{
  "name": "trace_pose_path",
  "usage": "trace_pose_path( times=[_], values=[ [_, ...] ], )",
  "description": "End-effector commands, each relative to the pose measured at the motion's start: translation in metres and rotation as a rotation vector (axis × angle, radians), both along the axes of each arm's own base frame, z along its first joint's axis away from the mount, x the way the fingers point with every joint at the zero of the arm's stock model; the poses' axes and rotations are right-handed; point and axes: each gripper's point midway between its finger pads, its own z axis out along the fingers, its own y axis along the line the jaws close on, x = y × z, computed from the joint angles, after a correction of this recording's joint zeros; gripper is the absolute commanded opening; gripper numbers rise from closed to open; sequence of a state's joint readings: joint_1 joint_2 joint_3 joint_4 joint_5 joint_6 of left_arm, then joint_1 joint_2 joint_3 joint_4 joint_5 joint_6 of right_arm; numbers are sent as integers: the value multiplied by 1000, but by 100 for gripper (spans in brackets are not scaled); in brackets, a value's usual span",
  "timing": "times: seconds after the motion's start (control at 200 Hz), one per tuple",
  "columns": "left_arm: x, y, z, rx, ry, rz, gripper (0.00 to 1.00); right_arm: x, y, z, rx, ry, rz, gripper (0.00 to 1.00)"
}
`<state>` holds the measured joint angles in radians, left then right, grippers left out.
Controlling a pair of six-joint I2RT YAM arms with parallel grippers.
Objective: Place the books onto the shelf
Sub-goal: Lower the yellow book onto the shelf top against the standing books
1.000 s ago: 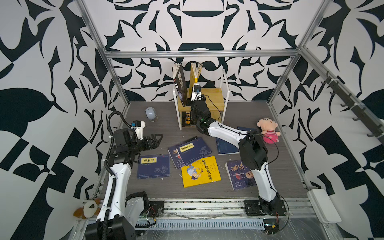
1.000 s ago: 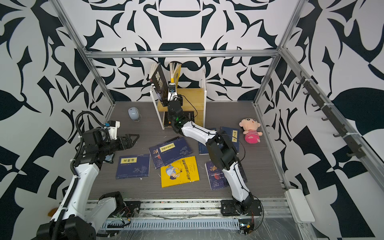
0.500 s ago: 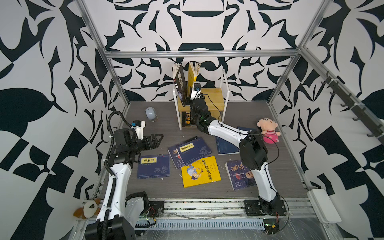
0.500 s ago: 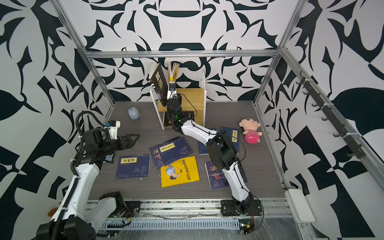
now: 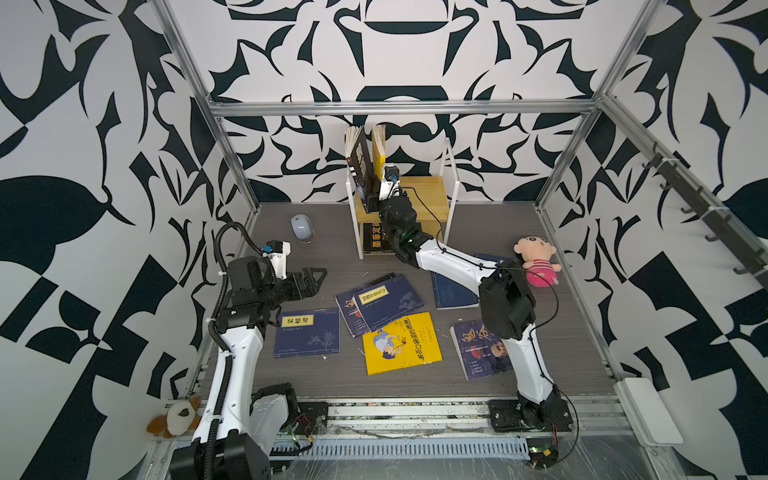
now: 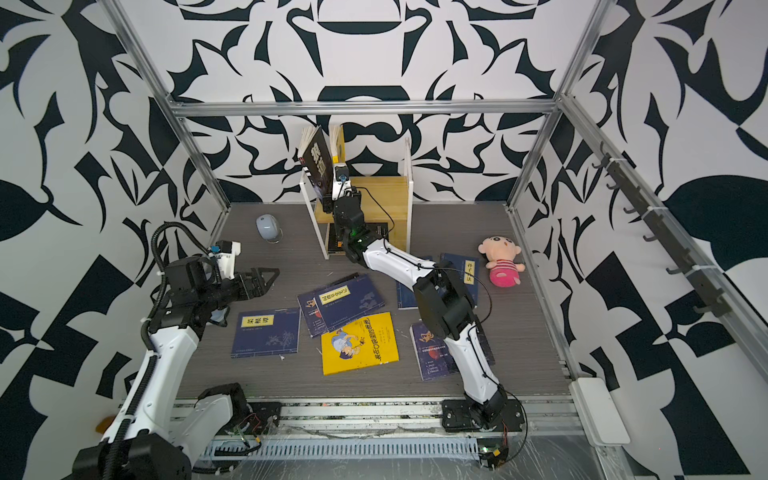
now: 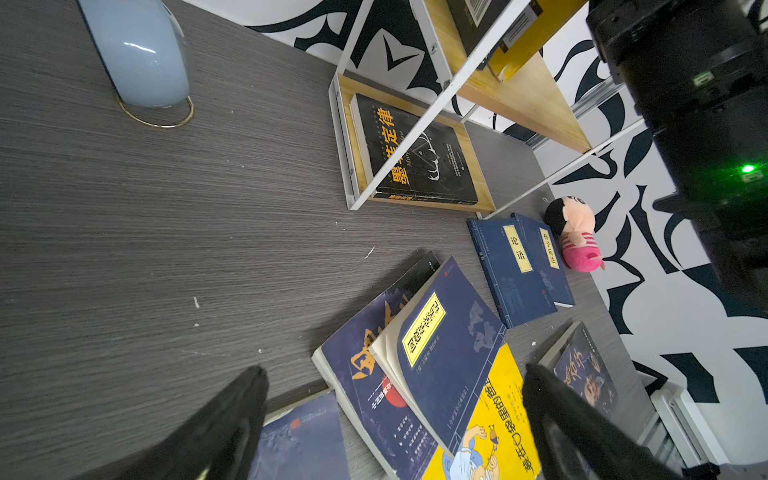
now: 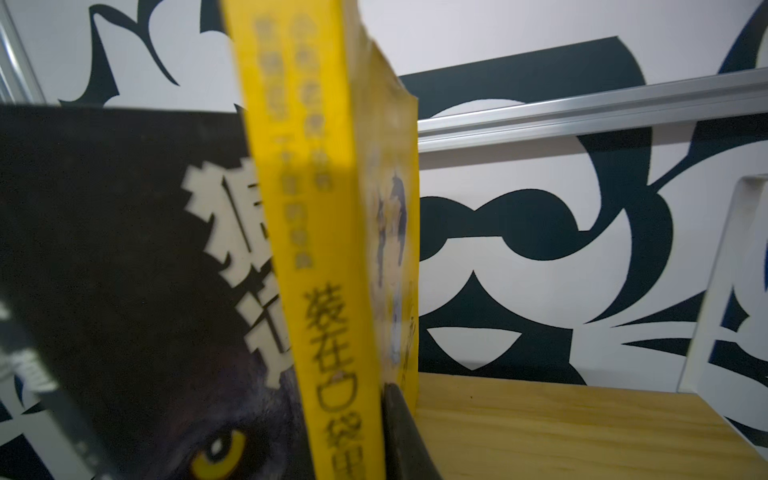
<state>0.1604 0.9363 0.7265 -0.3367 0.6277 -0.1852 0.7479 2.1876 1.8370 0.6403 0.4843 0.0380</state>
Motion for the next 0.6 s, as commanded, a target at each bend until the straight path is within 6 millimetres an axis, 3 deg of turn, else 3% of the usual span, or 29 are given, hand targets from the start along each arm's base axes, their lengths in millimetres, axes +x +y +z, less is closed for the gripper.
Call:
trace_pose_path(
  times=[0.0, 0.335, 0.595],
  values=[
    [-3, -2, 0, 4, -3, -9, 100, -15, 3, 43, 36, -77, 67, 21],
    [-3, -2, -1, 5, -3, -7, 100, -31, 13, 37, -35, -71, 143, 33],
    [-3, -1, -2, 5, -1, -6, 100, -70, 16, 26, -112, -67, 214, 45]
  ],
)
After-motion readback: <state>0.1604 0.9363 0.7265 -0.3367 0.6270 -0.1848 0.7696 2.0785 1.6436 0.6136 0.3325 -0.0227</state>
